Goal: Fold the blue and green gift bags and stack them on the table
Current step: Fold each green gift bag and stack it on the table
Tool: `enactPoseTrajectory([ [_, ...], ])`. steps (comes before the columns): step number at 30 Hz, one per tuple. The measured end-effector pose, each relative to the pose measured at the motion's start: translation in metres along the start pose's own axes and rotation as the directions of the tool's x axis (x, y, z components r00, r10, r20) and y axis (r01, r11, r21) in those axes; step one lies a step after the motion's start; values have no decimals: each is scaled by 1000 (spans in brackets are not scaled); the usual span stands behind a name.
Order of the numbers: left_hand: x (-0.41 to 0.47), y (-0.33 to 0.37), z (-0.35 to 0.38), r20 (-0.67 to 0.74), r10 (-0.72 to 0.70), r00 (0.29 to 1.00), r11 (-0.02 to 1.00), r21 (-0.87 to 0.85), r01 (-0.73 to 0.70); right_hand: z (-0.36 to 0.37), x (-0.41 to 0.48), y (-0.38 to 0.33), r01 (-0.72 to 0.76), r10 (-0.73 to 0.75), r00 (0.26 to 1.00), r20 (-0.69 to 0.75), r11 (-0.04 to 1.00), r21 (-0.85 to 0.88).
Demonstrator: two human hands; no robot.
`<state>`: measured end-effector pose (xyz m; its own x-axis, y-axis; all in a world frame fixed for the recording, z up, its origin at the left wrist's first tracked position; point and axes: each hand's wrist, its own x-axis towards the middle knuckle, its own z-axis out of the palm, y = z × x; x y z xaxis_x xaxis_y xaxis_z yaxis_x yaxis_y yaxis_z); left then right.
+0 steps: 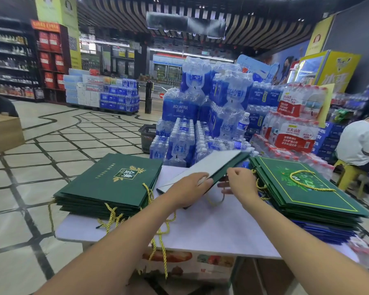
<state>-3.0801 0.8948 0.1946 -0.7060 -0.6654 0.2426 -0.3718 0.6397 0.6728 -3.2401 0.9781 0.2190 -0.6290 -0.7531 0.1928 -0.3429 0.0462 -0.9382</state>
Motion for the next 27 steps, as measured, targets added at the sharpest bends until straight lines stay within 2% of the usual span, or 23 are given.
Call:
enactPoseTrajectory([
  [3, -10, -14, 9, 136, -35, 990, 978, 208, 6, 1, -5, 31, -112, 115, 993, 19, 988, -103],
  [5, -15, -16, 15, 188, -20, 982, 950, 308, -40, -3, -11, 45, -131, 144, 989, 37, 961, -243],
  [7, -18, -17, 20, 267, -14, 964, 922, 376, -91, -12, -14, 57, -23, 30, 1000, 6, 854, -519],
  [9, -20, -18, 25, 348, -32, 937, 887, 443, -134, -16, -13, 69, 78, -116, 993, -9, 721, -689],
  [12, -22, -19, 26, 392, -16, 920, 870, 458, -180, -19, -6, 86, 298, -224, 955, 196, 681, -669],
  [15, -20, -21, 21, 361, -55, 931, 878, 461, -127, -25, -4, 107, 475, -138, 858, 494, 577, -665],
  [17, -20, -22, 17, 290, -89, 953, 844, 530, -83, -29, -7, 113, 511, -104, 833, 544, 523, -682],
  [20, -22, -21, 9, 240, -126, 962, 798, 601, -45, -26, -10, 113, 502, -132, 855, 501, 455, -736],
  [23, -20, -17, -1, 280, -174, 944, 892, 452, 30, -12, -16, 110, 425, -141, 903, 405, 425, -800],
  [25, -16, -13, -4, 334, -198, 922, 970, 202, 135, -3, -21, 110, 385, -161, 923, 350, 439, -812],
  [27, -14, -4, -7, 365, -199, 909, 965, -90, 247, 1, -24, 112, 358, -174, 934, 313, 477, -802],
])
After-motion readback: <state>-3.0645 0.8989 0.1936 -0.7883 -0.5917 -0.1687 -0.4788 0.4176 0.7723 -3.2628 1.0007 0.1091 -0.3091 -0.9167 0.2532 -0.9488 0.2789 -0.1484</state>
